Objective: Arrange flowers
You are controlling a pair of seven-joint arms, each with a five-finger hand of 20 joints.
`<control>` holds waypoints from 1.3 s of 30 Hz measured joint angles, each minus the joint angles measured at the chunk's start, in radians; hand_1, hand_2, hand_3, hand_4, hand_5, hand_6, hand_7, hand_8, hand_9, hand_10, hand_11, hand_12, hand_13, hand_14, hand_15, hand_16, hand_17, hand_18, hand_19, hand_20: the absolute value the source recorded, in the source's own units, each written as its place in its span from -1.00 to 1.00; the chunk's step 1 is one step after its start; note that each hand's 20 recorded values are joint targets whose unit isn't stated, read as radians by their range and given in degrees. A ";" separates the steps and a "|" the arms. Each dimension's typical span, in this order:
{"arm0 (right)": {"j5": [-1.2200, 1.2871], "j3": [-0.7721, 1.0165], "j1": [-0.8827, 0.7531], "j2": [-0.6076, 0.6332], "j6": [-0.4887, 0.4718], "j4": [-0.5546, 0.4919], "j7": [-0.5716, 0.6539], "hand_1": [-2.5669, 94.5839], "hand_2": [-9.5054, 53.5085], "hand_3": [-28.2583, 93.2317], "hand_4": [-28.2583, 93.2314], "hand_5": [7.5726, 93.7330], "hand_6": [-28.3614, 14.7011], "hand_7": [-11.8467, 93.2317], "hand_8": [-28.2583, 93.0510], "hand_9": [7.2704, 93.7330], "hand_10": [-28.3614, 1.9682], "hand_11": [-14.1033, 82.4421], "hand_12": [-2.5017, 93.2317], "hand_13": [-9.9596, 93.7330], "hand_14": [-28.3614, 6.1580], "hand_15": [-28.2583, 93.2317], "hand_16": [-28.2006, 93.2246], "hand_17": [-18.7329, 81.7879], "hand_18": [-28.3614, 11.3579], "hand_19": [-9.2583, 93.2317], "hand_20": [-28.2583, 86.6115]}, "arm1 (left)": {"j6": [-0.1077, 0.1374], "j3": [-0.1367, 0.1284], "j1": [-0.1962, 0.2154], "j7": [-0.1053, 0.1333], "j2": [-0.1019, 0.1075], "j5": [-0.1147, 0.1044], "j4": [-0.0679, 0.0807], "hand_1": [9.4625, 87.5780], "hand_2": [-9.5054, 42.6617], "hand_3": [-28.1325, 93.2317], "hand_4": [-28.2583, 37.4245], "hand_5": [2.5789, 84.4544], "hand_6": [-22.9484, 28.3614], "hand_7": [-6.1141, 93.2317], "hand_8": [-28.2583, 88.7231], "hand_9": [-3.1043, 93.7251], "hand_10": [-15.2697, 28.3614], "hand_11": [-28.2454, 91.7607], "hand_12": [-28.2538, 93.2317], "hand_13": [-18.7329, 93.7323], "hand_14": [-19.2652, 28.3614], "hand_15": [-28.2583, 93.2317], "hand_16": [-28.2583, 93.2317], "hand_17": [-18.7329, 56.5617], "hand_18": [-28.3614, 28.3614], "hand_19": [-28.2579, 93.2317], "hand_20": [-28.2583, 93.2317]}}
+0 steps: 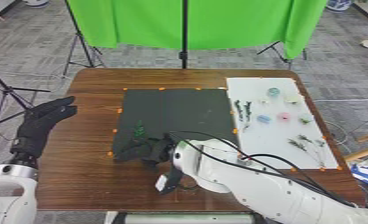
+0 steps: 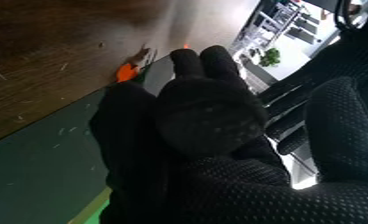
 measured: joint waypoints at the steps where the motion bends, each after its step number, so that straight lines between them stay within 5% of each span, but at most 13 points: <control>1: 0.000 0.000 0.000 0.000 0.003 0.001 0.003 -0.66 -0.04 0.46 -0.82 0.00 -0.05 -0.63 -0.63 -0.04 -0.06 -0.60 -0.83 1.00 0.39 0.53 -0.17 0.74 -0.42 1.00 0.56 | 0.000 0.000 0.000 0.000 0.000 0.000 0.000 -0.41 -0.74 0.48 -0.71 0.14 0.10 -0.65 -0.62 0.08 0.37 -0.25 -0.38 0.03 0.56 -0.27 -0.59 -0.31 0.52 -0.24 -0.26; 33: 0.028 0.038 -0.009 0.042 0.052 -0.020 0.060 -0.65 -0.17 0.46 -0.80 0.04 -0.07 -0.63 -0.63 0.07 -0.18 -0.58 -0.81 1.00 0.43 0.57 -0.20 0.78 -0.38 1.00 0.55 | -0.013 0.000 0.004 -0.001 -0.003 0.001 -0.001 -0.41 -0.75 0.48 -0.71 0.14 0.10 -0.65 -0.62 0.08 0.37 -0.25 -0.38 0.03 0.55 -0.28 -0.59 -0.32 0.52 -0.24 -0.26; 39: 0.098 0.109 -0.055 0.052 0.070 -0.084 0.042 -0.51 -0.54 0.47 -0.74 0.11 0.06 -0.57 -0.64 0.20 -0.10 -0.54 -0.74 1.00 0.39 0.46 -0.19 0.72 -0.33 1.00 0.42 | -0.015 0.000 0.003 0.001 -0.006 0.001 -0.001 -0.41 -0.75 0.48 -0.70 0.14 0.10 -0.65 -0.62 0.08 0.37 -0.25 -0.38 0.03 0.55 -0.28 -0.59 -0.31 0.52 -0.24 -0.26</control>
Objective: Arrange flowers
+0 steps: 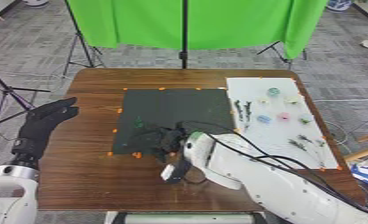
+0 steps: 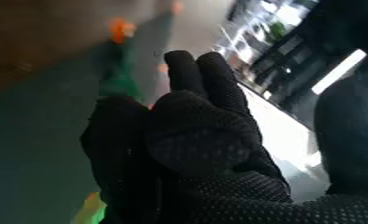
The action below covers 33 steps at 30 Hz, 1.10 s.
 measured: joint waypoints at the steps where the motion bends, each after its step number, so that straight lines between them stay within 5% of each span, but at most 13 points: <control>1: -0.001 0.015 -0.011 0.006 0.018 -0.020 -0.008 -0.49 -0.60 0.47 -0.74 0.12 0.08 -0.55 -0.64 0.24 -0.10 -0.54 -0.71 1.00 0.39 0.43 -0.16 0.70 -0.34 1.00 0.42 | 0.000 0.000 0.000 0.000 0.000 0.000 0.000 -0.41 -0.75 0.48 -0.71 0.14 0.10 -0.65 -0.62 0.08 0.37 -0.25 -0.38 0.03 0.55 -0.28 -0.59 -0.31 0.52 -0.24 -0.26; 7: -0.095 0.143 -0.105 0.100 0.267 -0.200 -0.054 -0.40 -0.93 0.54 -0.76 0.14 0.11 -0.51 -0.65 0.30 -0.11 -0.51 -0.62 0.93 0.37 0.43 -0.13 0.60 -0.36 1.00 0.42 | -0.001 -0.001 0.002 0.008 0.000 -0.001 0.000 -0.38 -0.79 0.49 -0.70 0.08 0.10 -0.65 -0.63 0.05 0.36 -0.25 -0.38 0.00 0.51 -0.29 -0.59 -0.26 0.54 -0.21 -0.24; 11: -0.306 0.330 -0.218 0.190 0.375 -0.294 -0.025 -0.38 -0.99 0.54 -0.76 0.14 0.11 -0.51 -0.65 0.29 -0.10 -0.50 -0.60 0.90 0.35 0.44 -0.13 0.57 -0.36 1.00 0.40 | 0.031 -0.004 0.016 0.049 0.008 -0.018 0.000 -0.35 -0.66 0.49 -0.69 -0.03 0.08 -0.66 -0.63 -0.06 0.34 -0.26 -0.38 -0.06 0.45 -0.33 -0.59 -0.17 0.56 -0.16 -0.21; 13: -0.420 0.440 -0.285 0.237 0.391 -0.317 0.023 -0.40 -1.00 0.54 -0.76 0.16 0.10 -0.51 -0.65 0.32 -0.14 -0.48 -0.59 0.90 0.34 0.44 -0.13 0.57 -0.37 1.00 0.40 | 0.083 -0.004 0.026 0.091 0.014 -0.063 0.002 -0.41 -0.50 0.53 -0.78 -0.03 0.08 -0.67 -0.63 -0.06 0.35 -0.27 -0.39 -0.05 0.47 -0.33 -0.58 -0.17 0.56 -0.14 -0.20; 15: -0.512 0.546 -0.359 0.284 0.408 -0.324 0.086 -0.42 -0.99 0.53 -0.76 0.20 0.08 -0.52 -0.65 0.38 -0.18 -0.44 -0.57 0.90 0.33 0.45 -0.13 0.58 -0.37 1.00 0.41 | 0.151 -0.007 0.039 0.132 0.021 -0.143 0.002 -0.50 -0.28 0.54 -0.90 0.04 0.09 -0.68 -0.63 0.01 0.38 -0.26 -0.39 -0.01 0.51 -0.30 -0.58 -0.17 0.57 -0.13 -0.20; 17: -0.591 0.690 -0.480 0.347 0.448 -0.320 0.177 -0.45 -0.99 0.50 -0.76 0.23 0.06 -0.53 -0.65 0.44 -0.24 -0.41 -0.56 0.91 0.33 0.45 -0.13 0.58 -0.38 1.00 0.42 | 0.207 -0.048 0.068 0.143 0.024 -0.243 0.001 -0.58 -0.02 0.54 -0.99 0.14 0.13 -0.69 -0.63 0.11 0.41 -0.24 -0.40 0.06 0.58 -0.25 -0.59 -0.14 0.58 -0.10 -0.19; 18: -0.607 0.739 -0.522 0.362 0.455 -0.318 0.201 -0.46 -0.99 0.49 -0.75 0.24 0.05 -0.54 -0.64 0.44 -0.25 -0.41 -0.55 0.91 0.33 0.45 -0.13 0.58 -0.39 1.00 0.42 | 0.208 -0.070 0.082 0.137 0.024 -0.252 0.000 -0.59 0.01 0.54 -0.99 0.15 0.13 -0.69 -0.63 0.12 0.41 -0.24 -0.40 0.07 0.59 -0.24 -0.60 -0.14 0.58 -0.10 -0.20; 23: -0.694 0.972 -0.725 0.394 0.401 -0.301 0.280 -0.49 -1.00 0.44 -0.77 0.25 0.01 -0.57 -0.64 0.46 -0.27 -0.39 -0.54 0.91 0.33 0.45 -0.12 0.58 -0.39 1.00 0.42 | 0.201 -0.149 0.149 0.093 0.023 -0.217 -0.002 -0.58 -0.04 0.55 -1.00 0.15 0.14 -0.69 -0.63 0.12 0.41 -0.24 -0.39 0.07 0.59 -0.23 -0.60 -0.16 0.59 -0.10 -0.21; 28: -0.725 1.080 -0.844 0.395 0.235 -0.282 0.364 -0.45 -1.00 0.43 -0.79 0.27 0.01 -0.56 -0.64 0.51 -0.24 -0.30 -0.47 0.91 0.34 0.46 -0.10 0.59 -0.39 1.00 0.43 | 0.182 -0.152 0.176 0.063 0.023 -0.170 -0.002 -0.57 -0.07 0.55 -1.00 0.15 0.13 -0.68 -0.63 0.12 0.42 -0.23 -0.39 0.07 0.60 -0.23 -0.61 -0.18 0.58 -0.11 -0.22; 33: -0.758 1.062 -0.911 0.394 0.232 -0.227 0.400 -0.42 -1.00 0.44 -0.80 0.27 0.01 -0.56 -0.64 0.50 -0.23 -0.28 -0.46 0.91 0.35 0.46 -0.10 0.59 -0.39 1.00 0.43 | 0.156 -0.144 0.173 0.042 0.017 -0.142 -0.001 -0.56 -0.11 0.56 -1.00 0.15 0.13 -0.68 -0.63 0.12 0.42 -0.23 -0.39 0.07 0.59 -0.23 -0.61 -0.18 0.58 -0.12 -0.23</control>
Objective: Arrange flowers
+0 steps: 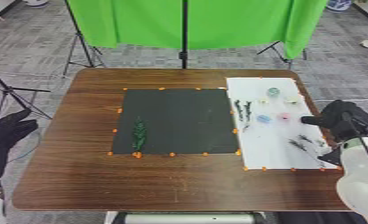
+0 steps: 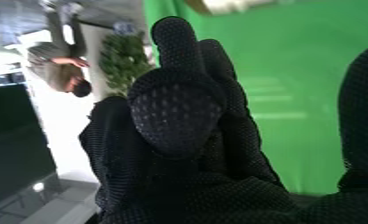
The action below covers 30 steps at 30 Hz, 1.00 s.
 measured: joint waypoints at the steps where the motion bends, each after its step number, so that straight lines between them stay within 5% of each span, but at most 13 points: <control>1: -0.007 -0.001 -0.015 -0.001 0.000 0.009 0.001 -0.42 -1.00 0.44 -0.80 0.27 0.01 -0.56 -0.64 0.50 -0.23 -0.28 -0.46 0.91 0.35 0.46 -0.09 0.59 -0.39 1.00 0.43 | -0.004 0.001 0.000 -0.003 -0.002 0.003 0.000 -0.55 -0.12 0.56 -1.00 0.15 0.13 -0.68 -0.63 0.12 0.42 -0.23 -0.39 0.07 0.60 -0.23 -0.61 -0.18 0.57 -0.12 -0.23; 15: -0.025 -0.030 -0.134 -0.012 -0.002 0.043 0.025 -0.11 -1.00 0.50 -0.89 0.45 0.14 -0.42 -0.65 0.68 -0.03 -0.13 -0.44 0.94 0.48 0.47 -0.08 0.65 -0.26 1.00 0.43 | -0.035 0.013 0.005 -0.020 -0.023 0.028 -0.001 -0.53 -0.24 0.55 -0.97 0.15 0.13 -0.67 -0.63 0.12 0.41 -0.23 -0.39 0.07 0.60 -0.23 -0.61 -0.20 0.57 -0.13 -0.24; 17: -0.046 -0.071 -0.096 -0.010 0.040 0.064 0.029 0.08 -1.00 0.40 -0.89 0.55 0.15 -0.38 -0.41 0.77 0.03 -0.07 -0.42 0.98 0.53 0.46 -0.06 0.69 -0.22 1.00 0.43 | -0.039 0.017 0.005 -0.022 -0.023 0.031 -0.001 -0.52 -0.25 0.55 -0.96 0.15 0.13 -0.67 -0.63 0.11 0.41 -0.23 -0.39 0.07 0.60 -0.23 -0.61 -0.20 0.57 -0.13 -0.24; 20: -0.065 -0.132 -0.036 -0.007 0.109 0.107 0.037 0.27 -1.00 0.29 -0.84 0.66 0.22 -0.27 -0.30 0.87 0.16 -0.01 -0.28 1.00 0.57 0.49 -0.09 0.74 -0.20 1.00 0.44 | -0.046 0.024 0.002 -0.025 -0.023 0.036 0.000 -0.51 -0.28 0.55 -0.95 0.15 0.13 -0.67 -0.63 0.11 0.41 -0.23 -0.39 0.07 0.60 -0.23 -0.61 -0.20 0.57 -0.14 -0.24; 30: -0.094 -0.106 -0.060 -0.003 0.201 0.099 0.053 0.29 -1.00 0.36 -0.83 0.70 0.25 -0.18 -0.31 0.90 0.20 0.07 -0.28 1.00 0.62 0.54 -0.12 0.77 -0.20 1.00 0.46 | -0.061 0.030 -0.002 -0.030 -0.022 0.042 -0.002 -0.52 -0.36 0.55 -0.92 0.14 0.13 -0.67 -0.63 0.10 0.41 -0.23 -0.39 0.07 0.59 -0.23 -0.61 -0.21 0.56 -0.15 -0.24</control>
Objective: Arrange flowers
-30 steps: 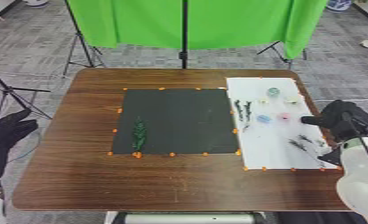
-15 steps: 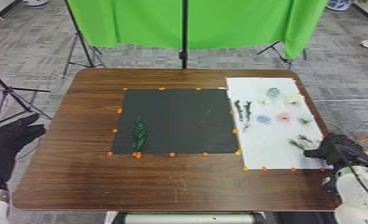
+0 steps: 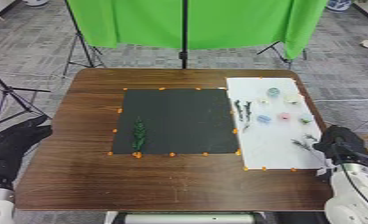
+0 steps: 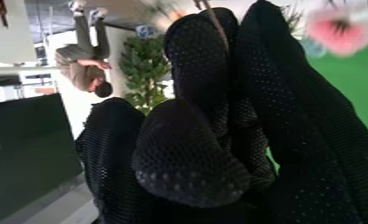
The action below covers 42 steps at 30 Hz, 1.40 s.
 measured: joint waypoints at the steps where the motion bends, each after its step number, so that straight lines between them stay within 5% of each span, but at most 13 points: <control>1: 0.000 0.013 -0.006 0.000 -0.002 -0.011 0.001 0.29 -1.00 0.36 -0.83 0.70 0.24 -0.17 -0.31 0.90 0.20 0.07 -0.29 1.00 0.62 0.54 -0.13 0.77 -0.19 1.00 0.46 | -0.001 0.000 0.000 0.000 0.000 0.000 0.000 -0.52 -0.36 0.55 -0.92 0.14 0.13 -0.67 -0.63 0.10 0.41 -0.23 -0.39 0.07 0.59 -0.23 -0.61 -0.22 0.56 -0.15 -0.24; 9: -0.006 0.015 0.036 0.028 -0.009 -0.154 0.008 0.29 -1.00 0.36 -0.81 0.69 0.24 -0.16 -0.32 0.91 0.18 0.09 -0.30 1.00 0.63 0.53 -0.13 0.77 -0.17 1.00 0.46 | -0.014 -0.005 0.006 -0.011 -0.001 0.006 -0.008 -0.52 -0.40 0.55 -0.89 0.14 0.13 -0.67 -0.63 0.09 0.40 -0.24 -0.39 0.06 0.59 -0.24 -0.61 -0.23 0.55 -0.17 -0.24; 19: 0.025 -0.402 0.412 0.048 -0.014 -0.196 0.000 0.30 -1.00 0.35 -0.81 0.70 0.21 -0.17 -0.31 0.91 0.16 0.08 -0.30 1.00 0.64 0.53 -0.13 0.78 -0.12 1.00 0.44 | -0.034 -0.024 0.020 -0.030 -0.002 0.012 -0.022 -0.51 -0.43 0.55 -0.87 0.12 0.12 -0.68 -0.62 0.08 0.39 -0.24 -0.38 0.05 0.58 -0.24 -0.61 -0.23 0.55 -0.18 -0.24; 33: 0.095 -0.942 0.900 -0.250 -0.084 0.020 -0.028 0.32 -1.00 0.33 -0.79 0.71 0.20 -0.18 -0.29 0.92 0.14 0.09 -0.32 1.00 0.66 0.53 -0.16 0.81 -0.06 1.00 0.38 | -0.056 -0.044 0.034 -0.054 -0.001 0.021 -0.035 -0.51 -0.47 0.55 -0.85 0.12 0.12 -0.68 -0.62 0.07 0.39 -0.25 -0.38 0.05 0.58 -0.25 -0.60 -0.24 0.54 -0.19 -0.24; 42: 0.194 -1.035 1.020 -0.401 -0.115 0.145 -0.029 0.33 -1.00 0.31 -0.76 0.70 0.16 -0.18 -0.28 0.92 0.12 0.11 -0.36 1.00 0.66 0.53 -0.18 0.83 0.03 1.00 0.29 | -0.056 -0.047 0.041 -0.055 0.000 0.023 -0.039 -0.51 -0.48 0.55 -0.85 0.11 0.12 -0.69 -0.62 0.07 0.39 -0.25 -0.38 0.04 0.58 -0.25 -0.60 -0.25 0.54 -0.20 -0.24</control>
